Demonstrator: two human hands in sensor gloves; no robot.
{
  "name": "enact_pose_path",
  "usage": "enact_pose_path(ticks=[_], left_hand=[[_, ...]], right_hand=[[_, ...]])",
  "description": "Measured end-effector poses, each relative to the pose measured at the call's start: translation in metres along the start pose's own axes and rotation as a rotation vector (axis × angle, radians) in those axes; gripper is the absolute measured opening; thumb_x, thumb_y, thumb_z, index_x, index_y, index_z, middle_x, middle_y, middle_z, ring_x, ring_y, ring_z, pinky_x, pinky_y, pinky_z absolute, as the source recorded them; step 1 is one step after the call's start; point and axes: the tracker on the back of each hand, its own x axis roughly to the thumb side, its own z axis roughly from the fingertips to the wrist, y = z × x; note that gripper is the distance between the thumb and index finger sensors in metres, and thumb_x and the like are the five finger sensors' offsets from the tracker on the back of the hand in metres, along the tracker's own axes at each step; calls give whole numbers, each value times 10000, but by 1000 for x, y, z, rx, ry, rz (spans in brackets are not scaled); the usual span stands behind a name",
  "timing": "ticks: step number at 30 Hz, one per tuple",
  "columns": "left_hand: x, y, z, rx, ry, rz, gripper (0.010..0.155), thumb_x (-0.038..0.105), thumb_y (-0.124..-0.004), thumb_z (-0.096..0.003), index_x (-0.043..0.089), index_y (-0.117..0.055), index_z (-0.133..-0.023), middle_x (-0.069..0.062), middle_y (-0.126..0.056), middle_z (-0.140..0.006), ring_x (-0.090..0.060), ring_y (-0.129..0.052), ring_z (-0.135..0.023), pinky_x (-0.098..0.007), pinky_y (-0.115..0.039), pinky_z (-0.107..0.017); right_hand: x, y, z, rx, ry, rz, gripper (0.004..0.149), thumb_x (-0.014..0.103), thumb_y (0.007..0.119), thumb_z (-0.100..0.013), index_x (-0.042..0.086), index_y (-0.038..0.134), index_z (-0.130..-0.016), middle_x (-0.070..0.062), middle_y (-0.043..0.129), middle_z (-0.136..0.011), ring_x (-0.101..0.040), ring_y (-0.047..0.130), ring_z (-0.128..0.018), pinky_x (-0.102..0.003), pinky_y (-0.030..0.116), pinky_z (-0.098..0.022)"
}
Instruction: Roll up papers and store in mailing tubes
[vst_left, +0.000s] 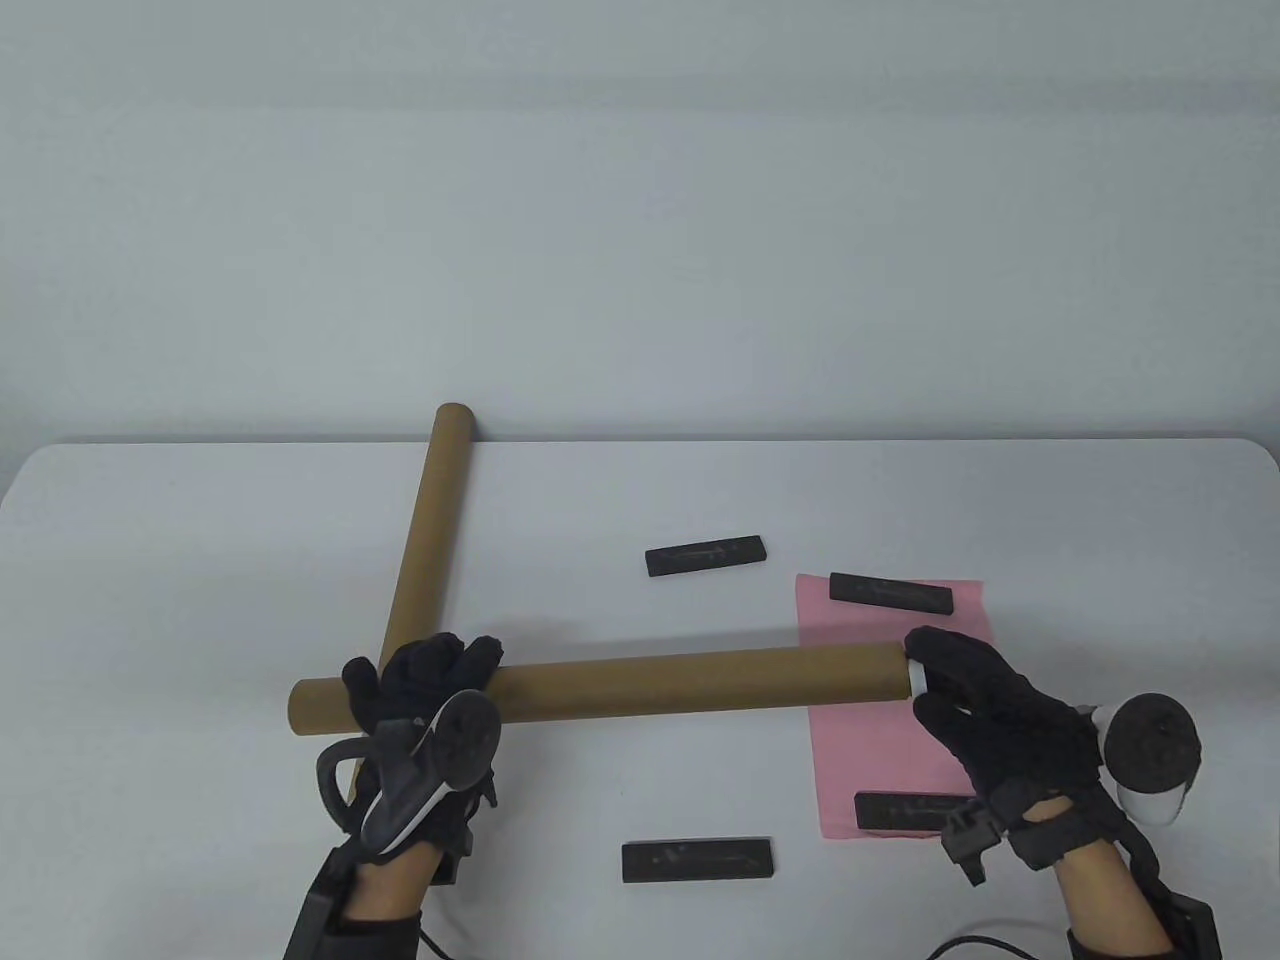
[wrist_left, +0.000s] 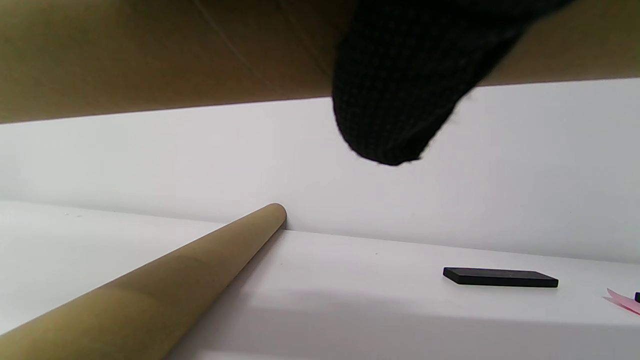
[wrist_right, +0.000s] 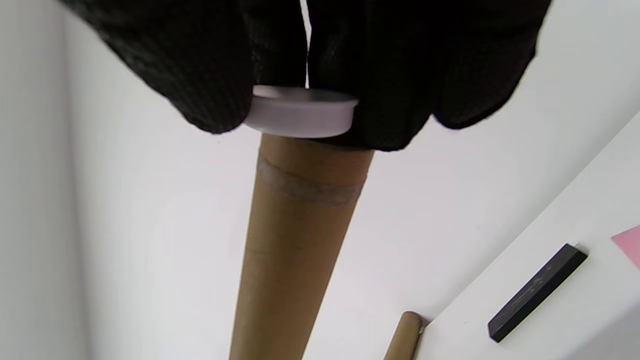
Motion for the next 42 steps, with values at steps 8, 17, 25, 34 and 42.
enact_pose_path(ticks=[8,17,25,34,42], left_hand=[[3,-2,1,-4,-12,0,751,360,-989,-330,513,-576,-938,59,-646,-1047,-227,-746,-1026,-692,-462,-746],[3,-3,1,-12,-23,14,752,359,-989,-329,515,-575,-936,60,-645,-1048,-223,-746,-1027,-690,-460,-750],[7,-4,1,-34,-39,24,749,365,-986,-332,512,-576,-941,55,-655,-1044,-228,-765,-1014,-694,-478,-743],[18,3,4,-56,-2,17,749,371,-986,-335,505,-576,-948,44,-662,-1040,-234,-780,-994,-684,-484,-736],[20,-1,2,-167,-29,-32,766,411,-964,-357,511,-526,-977,36,-647,-1045,-236,-771,-987,-645,-494,-734]], right_hand=[[-3,-4,3,-10,5,23,595,344,893,-474,105,771,-1005,-211,781,-988,-439,957,-756,-621,810,-563],[-8,-3,3,4,7,2,594,333,895,-470,109,771,-1006,-202,780,-996,-444,950,-774,-619,799,-577],[-2,-3,6,-80,-21,11,591,336,893,-476,135,768,-1017,-165,783,-1020,-412,951,-832,-580,794,-628],[3,16,10,-96,-17,103,720,348,831,-512,85,543,-1117,-214,587,-1134,-457,782,-997,-571,709,-700],[-4,28,5,63,26,73,946,443,806,-518,-49,274,-1125,-350,326,-1142,-647,499,-1023,-738,590,-645]])
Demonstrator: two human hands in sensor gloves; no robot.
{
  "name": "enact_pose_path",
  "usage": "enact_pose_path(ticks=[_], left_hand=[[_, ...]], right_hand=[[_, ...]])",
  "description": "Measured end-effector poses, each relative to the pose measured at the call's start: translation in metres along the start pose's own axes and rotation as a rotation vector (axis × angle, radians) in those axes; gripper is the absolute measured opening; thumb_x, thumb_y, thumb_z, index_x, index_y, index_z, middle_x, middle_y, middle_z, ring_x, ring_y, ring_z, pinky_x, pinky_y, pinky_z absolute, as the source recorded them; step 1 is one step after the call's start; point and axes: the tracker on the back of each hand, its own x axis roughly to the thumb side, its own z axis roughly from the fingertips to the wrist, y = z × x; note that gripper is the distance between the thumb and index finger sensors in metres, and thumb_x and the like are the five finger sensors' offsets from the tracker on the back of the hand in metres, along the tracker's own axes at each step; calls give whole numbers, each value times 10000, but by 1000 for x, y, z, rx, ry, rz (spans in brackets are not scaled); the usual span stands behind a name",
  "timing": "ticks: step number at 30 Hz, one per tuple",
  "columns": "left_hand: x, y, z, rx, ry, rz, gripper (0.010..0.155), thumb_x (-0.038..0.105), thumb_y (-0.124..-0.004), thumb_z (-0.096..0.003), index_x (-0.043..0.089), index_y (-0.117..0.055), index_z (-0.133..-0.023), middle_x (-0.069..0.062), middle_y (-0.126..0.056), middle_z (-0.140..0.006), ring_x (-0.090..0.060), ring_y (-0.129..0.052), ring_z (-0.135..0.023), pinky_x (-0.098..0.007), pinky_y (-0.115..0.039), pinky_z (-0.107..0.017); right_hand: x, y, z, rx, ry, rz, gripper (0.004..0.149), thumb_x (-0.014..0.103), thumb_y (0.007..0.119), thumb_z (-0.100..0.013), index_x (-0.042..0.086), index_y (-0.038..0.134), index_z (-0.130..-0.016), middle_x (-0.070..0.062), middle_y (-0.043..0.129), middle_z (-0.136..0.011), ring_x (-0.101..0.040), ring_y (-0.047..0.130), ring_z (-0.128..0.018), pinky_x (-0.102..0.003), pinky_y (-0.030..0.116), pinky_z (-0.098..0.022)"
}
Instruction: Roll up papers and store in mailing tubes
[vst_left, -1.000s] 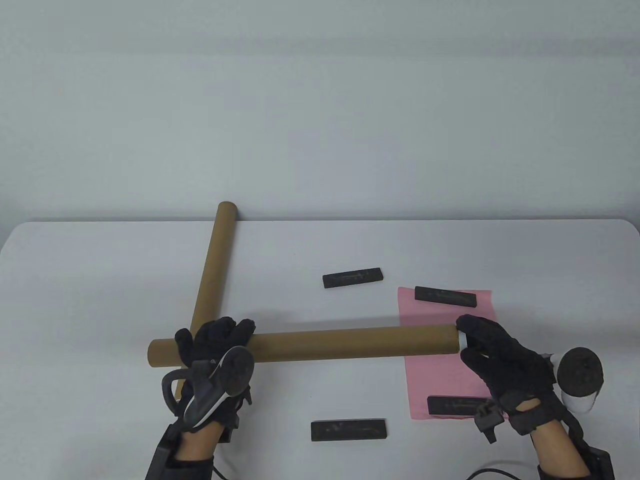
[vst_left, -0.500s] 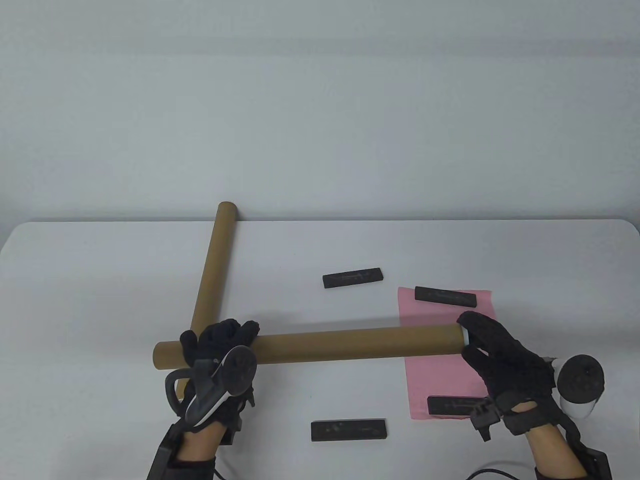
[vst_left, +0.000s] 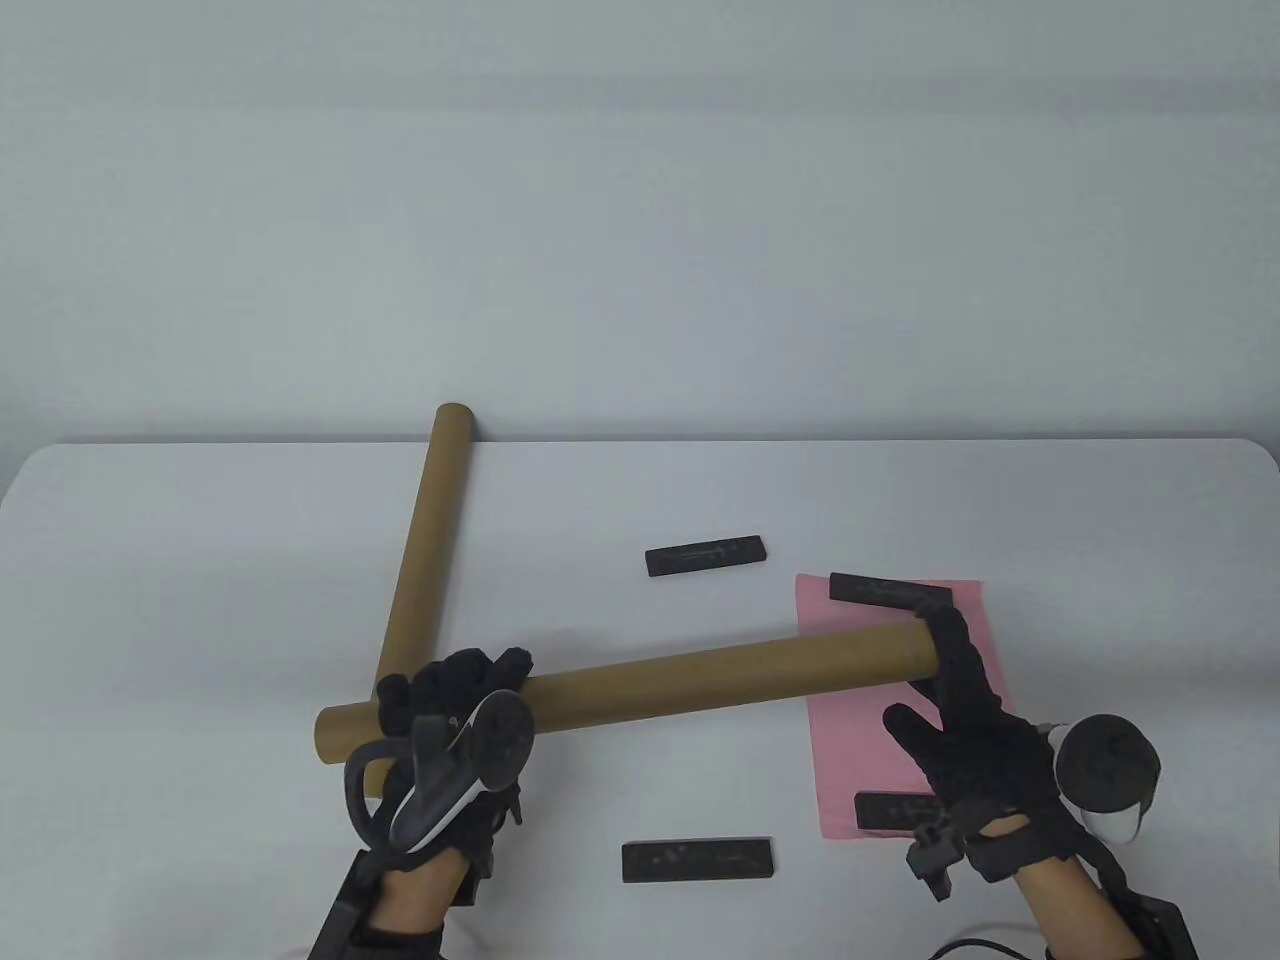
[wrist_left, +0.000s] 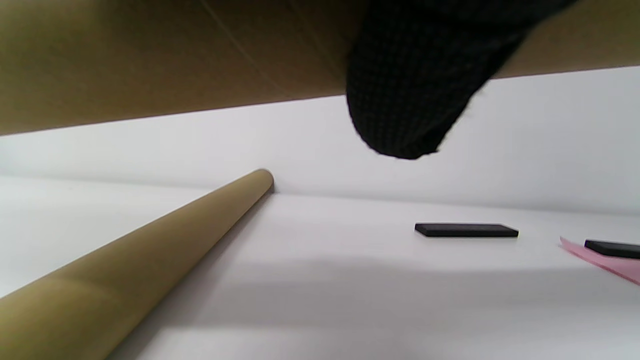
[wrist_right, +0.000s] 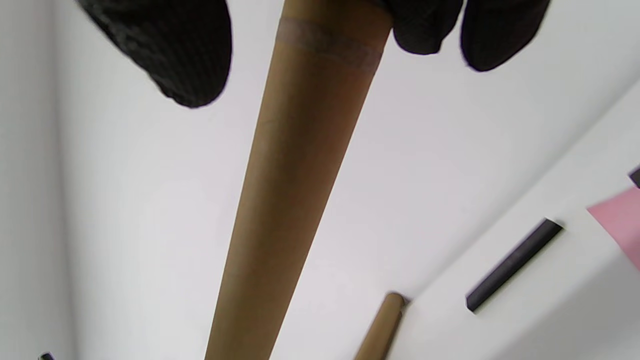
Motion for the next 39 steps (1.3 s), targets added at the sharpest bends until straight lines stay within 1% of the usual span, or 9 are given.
enact_pose_path(ticks=[2,3,5,10,13,16,24,31,39], left_hand=[[1,-2,-2,-41,-7,-18,778,428,-954,-363,514,-500,-987,38,-634,-1049,-231,-764,-987,-637,-491,-732],[3,-3,-3,-58,-12,-20,777,438,-946,-368,512,-489,-992,34,-630,-1051,-234,-763,-984,-633,-497,-728],[6,-4,-3,-93,-1,-28,790,469,-917,-380,505,-443,-1011,22,-628,-1055,-235,-780,-970,-613,-535,-721],[12,-9,-9,-240,41,-4,874,501,-848,-419,361,-279,-1068,-33,-602,-1064,-263,-812,-933,-548,-614,-696],[19,-16,-15,-341,25,33,915,512,-821,-434,280,-206,-1071,-77,-609,-1041,-273,-874,-874,-532,-737,-661],[25,-20,-24,-361,65,63,944,523,-800,-439,228,-156,-1063,-113,-627,-1007,-276,-923,-802,-488,-850,-613],[29,-47,-61,-562,282,174,962,532,-746,-455,169,-86,-1052,-153,-611,-995,-283,-939,-761,-440,-892,-574],[25,-63,-92,-622,441,149,958,531,-735,-454,155,-87,-1051,-168,-607,-992,-285,-940,-754,-432,-897,-566],[28,-77,-116,-642,532,77,956,535,-731,-451,159,-87,-1050,-165,-602,-995,-282,-936,-760,-427,-896,-571]], right_hand=[[-5,-3,-2,45,13,39,975,500,791,-522,-62,265,-1122,-360,318,-1137,-682,456,-1003,-759,569,-625],[-6,-5,-2,28,23,67,983,512,786,-524,-61,254,-1120,-363,296,-1135,-697,439,-996,-768,556,-622],[-6,-14,1,-87,41,117,968,518,785,-520,-55,290,-1123,-359,326,-1133,-686,495,-992,-758,580,-618],[-4,-26,4,-140,13,153,921,513,781,-526,-36,354,-1130,-352,374,-1133,-677,537,-982,-750,588,-616],[-1,-23,3,-125,1,152,907,513,778,-529,-29,371,-1132,-348,389,-1134,-677,543,-981,-749,589,-617],[2,-18,2,-81,-20,183,900,514,775,-531,-25,379,-1133,-346,394,-1136,-678,538,-983,-749,582,-621],[11,-7,4,-24,-72,284,891,520,771,-530,-16,398,-1135,-336,411,-1141,-671,534,-994,-752,575,-627],[12,0,3,16,-82,314,892,522,770,-530,-15,396,-1137,-335,408,-1143,-676,525,-993,-752,568,-631],[12,3,3,35,-84,332,892,522,769,-530,-15,397,-1137,-337,407,-1144,-676,521,-995,-753,566,-631]])
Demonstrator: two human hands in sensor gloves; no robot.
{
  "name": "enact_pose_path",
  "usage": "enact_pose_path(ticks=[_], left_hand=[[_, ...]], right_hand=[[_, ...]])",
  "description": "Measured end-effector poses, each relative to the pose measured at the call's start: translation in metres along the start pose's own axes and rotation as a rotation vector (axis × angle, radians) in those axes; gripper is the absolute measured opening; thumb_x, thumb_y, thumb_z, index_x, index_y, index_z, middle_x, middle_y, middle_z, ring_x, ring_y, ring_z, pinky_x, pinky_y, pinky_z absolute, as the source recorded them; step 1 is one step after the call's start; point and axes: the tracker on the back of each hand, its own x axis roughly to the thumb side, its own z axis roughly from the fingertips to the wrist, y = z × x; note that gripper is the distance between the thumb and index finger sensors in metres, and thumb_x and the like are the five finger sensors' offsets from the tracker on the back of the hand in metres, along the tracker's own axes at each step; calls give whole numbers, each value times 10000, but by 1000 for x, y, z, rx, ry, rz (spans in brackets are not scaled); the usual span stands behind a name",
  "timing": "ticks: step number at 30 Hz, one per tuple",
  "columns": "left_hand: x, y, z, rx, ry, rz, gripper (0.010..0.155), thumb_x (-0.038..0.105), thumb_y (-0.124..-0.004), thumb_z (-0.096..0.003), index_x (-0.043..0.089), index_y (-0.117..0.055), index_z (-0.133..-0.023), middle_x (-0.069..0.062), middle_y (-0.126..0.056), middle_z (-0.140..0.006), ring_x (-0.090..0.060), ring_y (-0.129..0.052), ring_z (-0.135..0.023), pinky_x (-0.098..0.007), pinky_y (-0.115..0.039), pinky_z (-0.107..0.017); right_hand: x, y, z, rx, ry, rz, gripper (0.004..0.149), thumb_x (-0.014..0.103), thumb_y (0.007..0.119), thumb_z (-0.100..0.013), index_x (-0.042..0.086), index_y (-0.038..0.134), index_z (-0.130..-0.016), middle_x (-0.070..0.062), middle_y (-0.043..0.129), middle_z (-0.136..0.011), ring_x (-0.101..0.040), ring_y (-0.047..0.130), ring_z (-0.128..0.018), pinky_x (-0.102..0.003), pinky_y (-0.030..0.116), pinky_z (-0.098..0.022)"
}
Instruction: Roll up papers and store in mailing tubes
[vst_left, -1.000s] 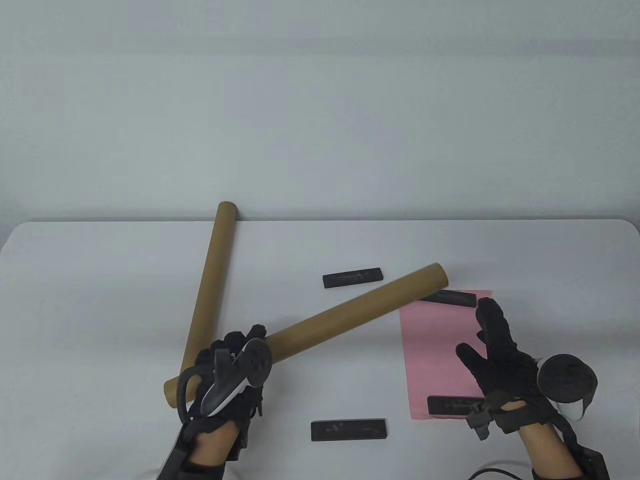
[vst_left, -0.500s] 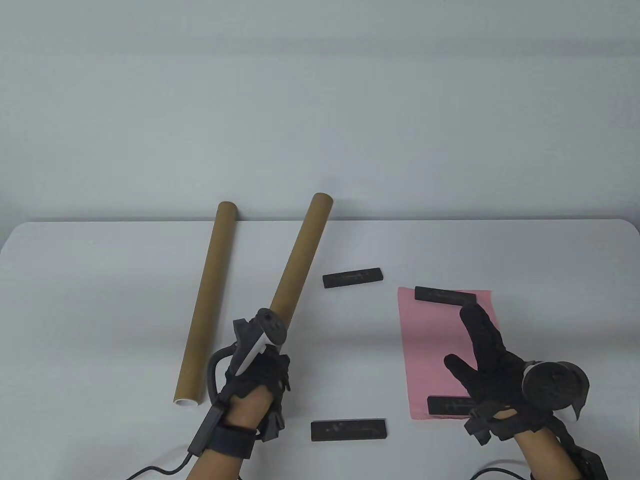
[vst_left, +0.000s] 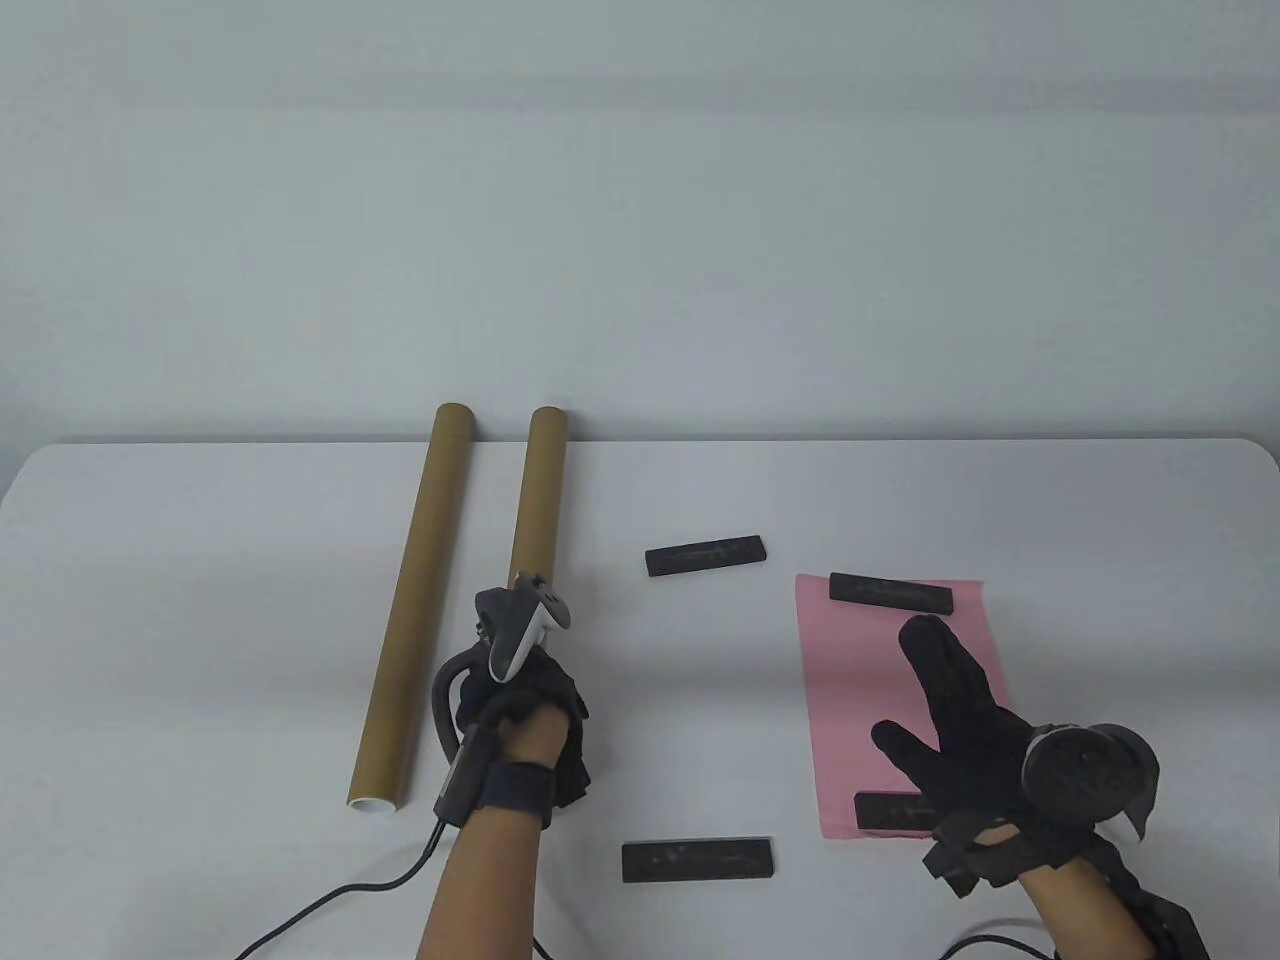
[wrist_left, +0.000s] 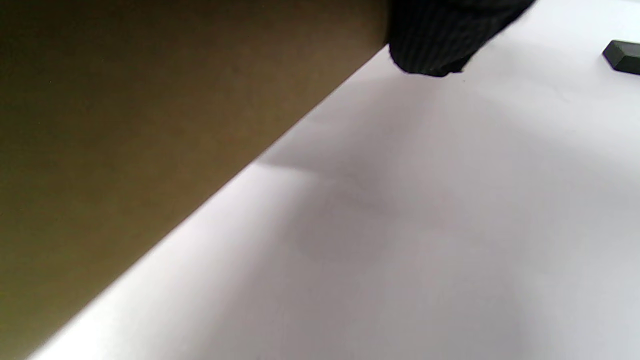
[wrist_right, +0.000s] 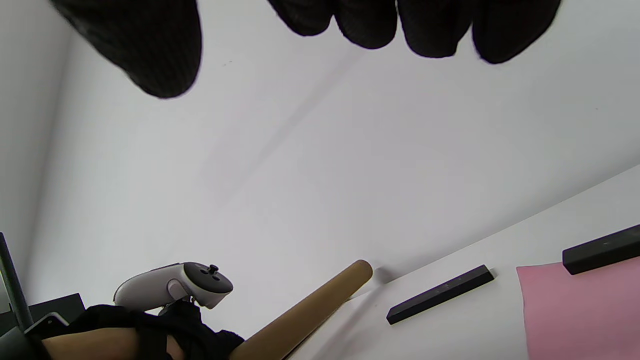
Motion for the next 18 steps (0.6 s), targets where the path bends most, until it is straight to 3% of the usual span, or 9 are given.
enact_pose_path(ticks=[18], left_hand=[[18,-11,-27,6,84,-123,952,554,-694,-450,157,-58,-1035,-137,-543,-1023,-300,-865,-814,-425,-826,-590]], right_hand=[[0,3,0,18,4,6,886,528,754,-534,-14,396,-1137,-336,405,-1144,-679,514,-995,-753,562,-632]])
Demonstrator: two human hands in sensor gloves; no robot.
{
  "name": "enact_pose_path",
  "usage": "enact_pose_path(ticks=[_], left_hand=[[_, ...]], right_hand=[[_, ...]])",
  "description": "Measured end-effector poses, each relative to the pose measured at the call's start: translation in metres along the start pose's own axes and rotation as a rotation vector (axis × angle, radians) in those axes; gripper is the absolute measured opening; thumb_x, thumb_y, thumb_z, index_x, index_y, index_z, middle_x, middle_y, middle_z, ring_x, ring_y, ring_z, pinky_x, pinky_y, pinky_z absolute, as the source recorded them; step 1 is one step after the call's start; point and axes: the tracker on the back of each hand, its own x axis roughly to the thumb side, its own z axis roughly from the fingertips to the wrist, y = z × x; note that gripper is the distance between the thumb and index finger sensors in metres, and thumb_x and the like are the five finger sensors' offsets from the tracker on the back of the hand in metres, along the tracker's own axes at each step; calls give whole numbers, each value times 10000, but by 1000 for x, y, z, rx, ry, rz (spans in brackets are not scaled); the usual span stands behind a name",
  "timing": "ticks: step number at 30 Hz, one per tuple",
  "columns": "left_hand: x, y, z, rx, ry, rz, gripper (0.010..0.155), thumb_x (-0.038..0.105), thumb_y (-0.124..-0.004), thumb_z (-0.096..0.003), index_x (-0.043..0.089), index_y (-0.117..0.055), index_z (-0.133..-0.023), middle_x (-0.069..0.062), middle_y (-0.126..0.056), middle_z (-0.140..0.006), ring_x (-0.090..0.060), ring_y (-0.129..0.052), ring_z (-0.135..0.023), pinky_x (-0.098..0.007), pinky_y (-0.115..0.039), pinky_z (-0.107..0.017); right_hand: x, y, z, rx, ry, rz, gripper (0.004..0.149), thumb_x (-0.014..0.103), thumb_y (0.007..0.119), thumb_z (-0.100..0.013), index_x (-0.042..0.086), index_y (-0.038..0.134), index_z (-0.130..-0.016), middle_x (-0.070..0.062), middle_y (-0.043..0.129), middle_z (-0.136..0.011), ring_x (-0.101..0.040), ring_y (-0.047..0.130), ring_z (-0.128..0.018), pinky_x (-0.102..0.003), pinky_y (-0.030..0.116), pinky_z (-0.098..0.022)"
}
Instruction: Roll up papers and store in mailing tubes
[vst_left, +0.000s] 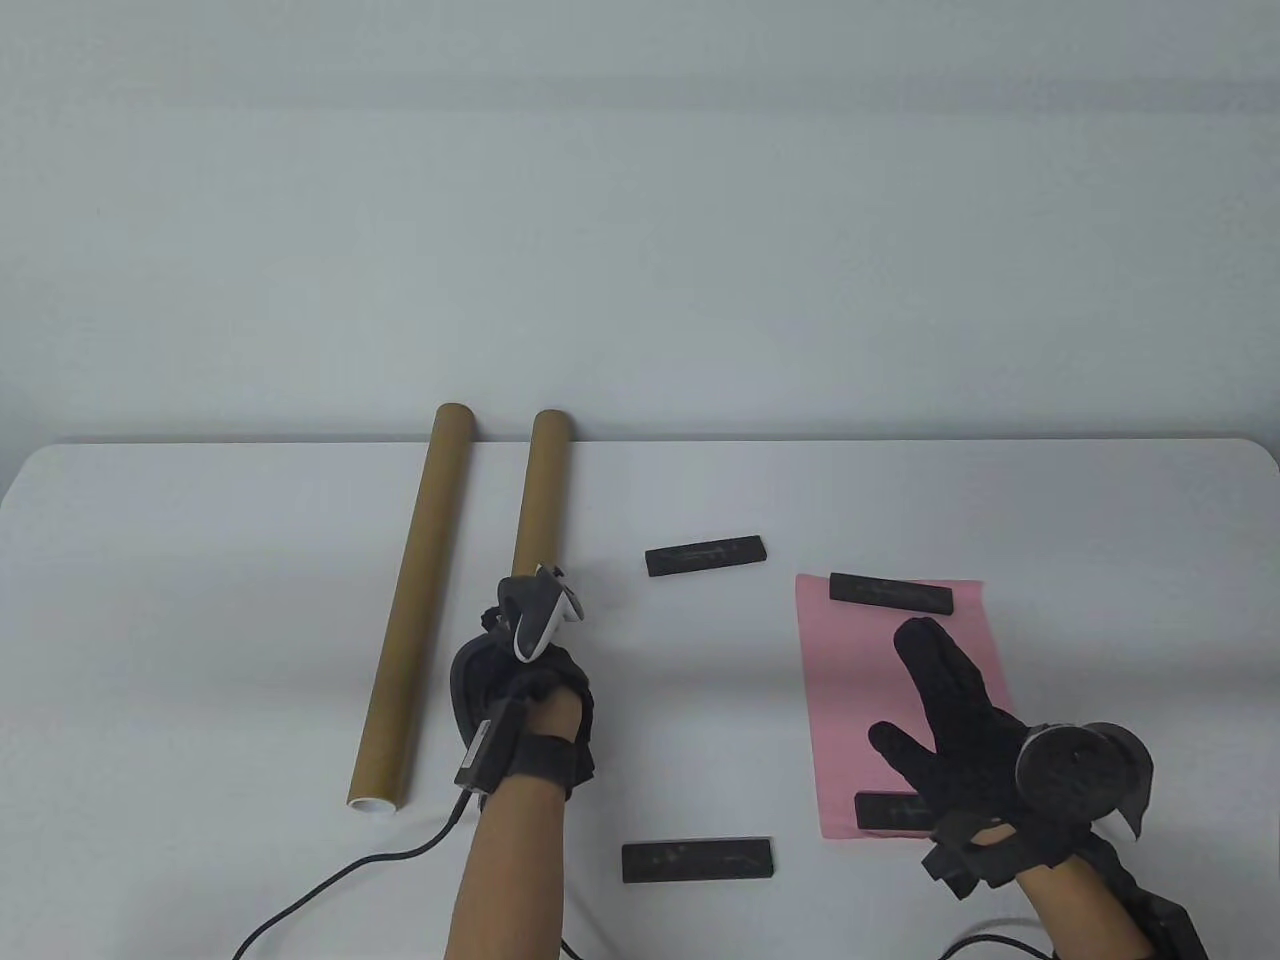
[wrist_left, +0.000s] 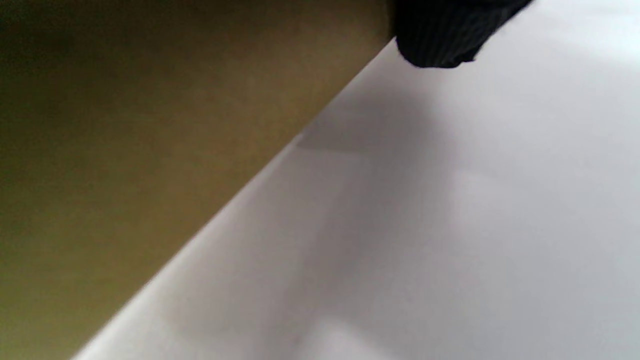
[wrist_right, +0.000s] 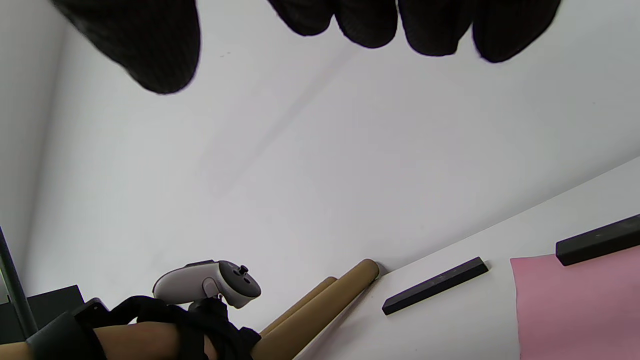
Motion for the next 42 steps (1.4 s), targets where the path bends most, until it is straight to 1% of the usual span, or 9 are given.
enact_pose_path(ticks=[3,7,20,23,25,30,34,37,42], left_hand=[[4,-5,-2,-2,5,-30,956,570,-684,-445,150,-59,-1033,-129,-545,-1023,-300,-856,-813,-412,-818,-578],[9,-7,-5,44,12,-58,955,574,-686,-441,147,-74,-1036,-126,-559,-1016,-309,-861,-789,-403,-819,-562],[11,-5,-6,33,13,-55,967,606,-658,-430,148,-58,-1034,-120,-546,-1020,-304,-848,-789,-389,-819,-561],[9,-2,-3,23,16,-44,1015,653,-662,-409,144,-46,-1035,-115,-522,-1039,-299,-827,-828,-408,-811,-585],[6,2,1,17,20,-54,1055,692,-653,-386,145,-25,-1035,-120,-465,-1070,-322,-770,-901,-454,-789,-627],[-21,33,20,92,-51,67,1071,738,-615,-346,186,-23,-1047,-127,-324,-1126,-376,-583,-1029,-540,-649,-736],[-54,52,26,138,-33,109,1037,730,-618,-356,212,-79,-1074,-123,-291,-1139,-381,-507,-1057,-584,-566,-772],[-77,53,17,139,23,121,1033,715,-643,-369,210,-85,-1078,-125,-282,-1142,-387,-484,-1069,-615,-532,-780],[-107,33,-15,16,142,75,1066,710,-689,-370,193,-73,-1070,-126,-272,-1141,-388,-470,-1076,-626,-526,-780]], right_hand=[[0,1,0,2,0,-1,886,529,751,-536,-16,395,-1137,-336,402,-1144,-679,513,-995,-755,561,-631],[0,2,0,8,-1,1,885,530,748,-536,-16,395,-1138,-336,401,-1145,-679,510,-996,-755,561,-631],[0,3,0,13,1,0,884,532,744,-537,-16,397,-1137,-336,397,-1146,-681,504,-996,-757,559,-630],[0,3,0,17,3,3,886,531,744,-537,-18,394,-1137,-340,396,-1144,-683,505,-994,-758,559,-628],[0,3,0,13,1,0,887,532,744,-536,-18,394,-1138,-339,398,-1144,-683,504,-994,-758,559,-629],[0,2,0,10,2,-6,887,533,743,-537,-19,393,-1137,-338,398,-1144,-684,505,-993,-758,559,-628],[1,1,0,4,-3,-7,887,533,742,-537,-17,392,-1138,-337,396,-1145,-682,504,-995,-758,558,-629],[3,1,0,1,-10,-4,886,533,744,-536,-17,395,-1137,-336,398,-1145,-682,507,-994,-759,560,-628],[2,1,0,6,-8,1,884,533,744,-536,-16,397,-1137,-337,398,-1145,-681,507,-995,-758,559,-629]])
